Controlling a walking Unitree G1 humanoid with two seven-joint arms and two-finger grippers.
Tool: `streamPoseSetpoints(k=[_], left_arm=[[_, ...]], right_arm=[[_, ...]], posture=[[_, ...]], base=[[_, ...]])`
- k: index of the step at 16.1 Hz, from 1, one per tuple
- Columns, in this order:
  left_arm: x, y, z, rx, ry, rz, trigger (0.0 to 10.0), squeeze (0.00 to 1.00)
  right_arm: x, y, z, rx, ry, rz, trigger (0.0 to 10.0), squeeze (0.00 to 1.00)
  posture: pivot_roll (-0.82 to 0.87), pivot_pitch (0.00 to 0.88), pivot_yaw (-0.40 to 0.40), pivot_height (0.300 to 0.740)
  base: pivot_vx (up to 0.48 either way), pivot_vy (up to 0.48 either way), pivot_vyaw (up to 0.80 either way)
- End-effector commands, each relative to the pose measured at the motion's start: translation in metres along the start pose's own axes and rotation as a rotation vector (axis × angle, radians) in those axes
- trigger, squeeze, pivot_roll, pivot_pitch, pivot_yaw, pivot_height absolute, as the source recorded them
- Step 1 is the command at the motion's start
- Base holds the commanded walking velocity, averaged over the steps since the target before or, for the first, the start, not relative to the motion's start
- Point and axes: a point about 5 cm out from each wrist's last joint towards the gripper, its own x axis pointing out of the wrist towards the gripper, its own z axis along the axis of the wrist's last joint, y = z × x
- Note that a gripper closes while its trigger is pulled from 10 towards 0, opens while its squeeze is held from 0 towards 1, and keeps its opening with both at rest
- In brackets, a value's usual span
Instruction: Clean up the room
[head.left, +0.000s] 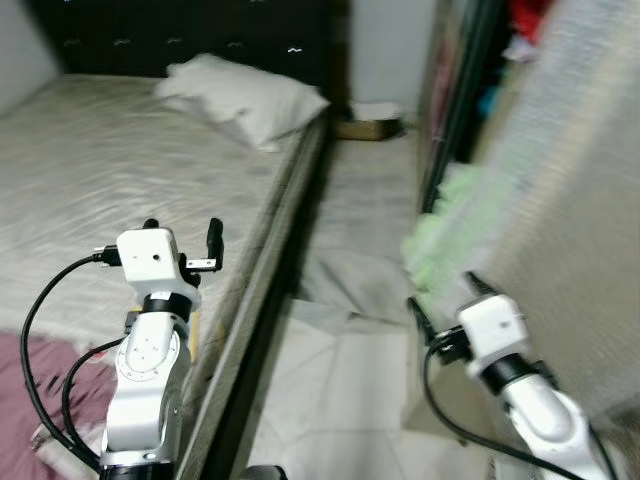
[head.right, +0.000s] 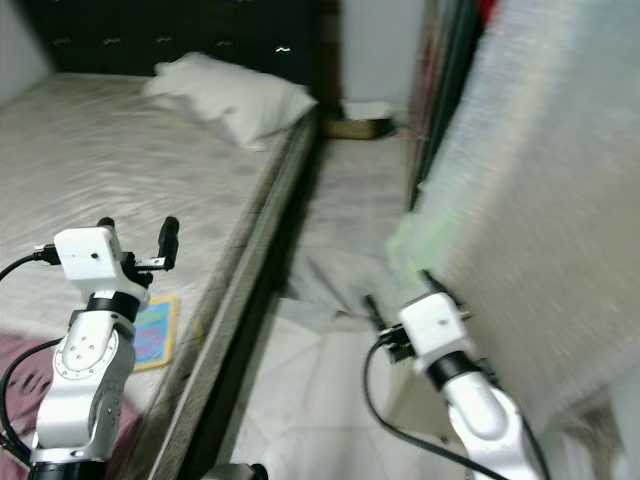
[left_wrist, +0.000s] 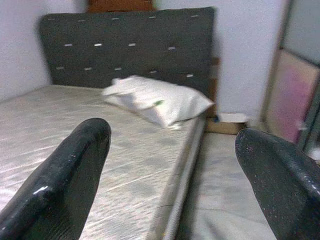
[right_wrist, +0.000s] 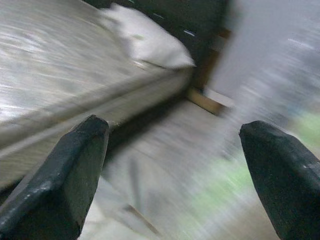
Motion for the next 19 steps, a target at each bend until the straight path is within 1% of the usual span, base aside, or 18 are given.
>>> streamPoseSetpoints(k=[1, 3, 4, 6, 8, 11, 12, 15, 19], left_arm=[[0.001, 0.001, 0.001, 0.001, -0.009, 0.004, 10.0, 0.00], [0.002, 0.002, 0.002, 0.004, -0.017, 0.010, 10.0, 0.00], [0.002, 0.002, 0.002, 0.004, -0.020, 0.013, 10.0, 0.00], [0.003, 0.003, 0.003, 0.003, -0.024, 0.020, 10.0, 0.00], [0.005, 0.003, 0.004, 0.003, -0.030, 0.018, 10.0, 0.00], [0.008, 0.001, 0.006, 0.004, -0.042, 0.010, 10.0, 0.00], [0.008, 0.001, 0.006, 0.004, -0.043, 0.010, 10.0, 0.00], [0.008, 0.000, 0.006, 0.002, -0.045, 0.012, 10.0, 0.00], [0.006, 0.000, 0.007, 0.035, -0.059, 0.019, 10.0, 0.00]], right_arm=[[0.001, -0.001, -0.006, 0.014, 0.004, 0.040, 10.0, 0.00], [0.009, -0.011, -0.009, 0.032, -0.002, 0.039, 10.0, 0.00], [0.012, -0.013, -0.008, 0.041, -0.010, 0.031, 10.0, 0.00], [0.027, -0.015, 0.003, 0.074, -0.065, -0.004, 10.0, 0.00], [0.047, -0.011, 0.033, 0.111, -0.161, -0.030, 10.0, 0.00], [0.067, 0.003, 0.062, 0.135, -0.256, -0.007, 10.0, 0.00], [0.068, 0.004, 0.064, 0.138, -0.260, -0.005, 10.0, 0.00], [0.074, 0.003, 0.078, 0.156, -0.290, -0.002, 10.0, 0.00], [0.080, 0.005, 0.087, 0.163, -0.312, -0.021, 10.0, 0.00]], posture=[[-0.04, 0.000, 0.044, 0.740], [-0.03, 0.000, 0.040, 0.740], [-0.03, 0.000, 0.039, 0.740], [-0.03, 0.000, 0.040, 0.740], [-0.02, 0.000, 0.043, 0.740], [-0.02, 0.000, 0.042, 0.740], [-0.02, 0.000, 0.042, 0.740], [-0.01, 0.000, 0.035, 0.740], [0.00, 0.000, 0.027, 0.740]], base=[[0.000, 0.000, 0.80], [0.000, 0.000, 0.80], [0.000, 0.000, 0.80], [0.000, 0.000, 0.80], [0.000, 0.000, 0.80], [0.000, 0.000, 0.80], [0.000, 0.000, 0.80], [0.000, 0.000, 0.80], [0.000, 0.000, 0.80]])
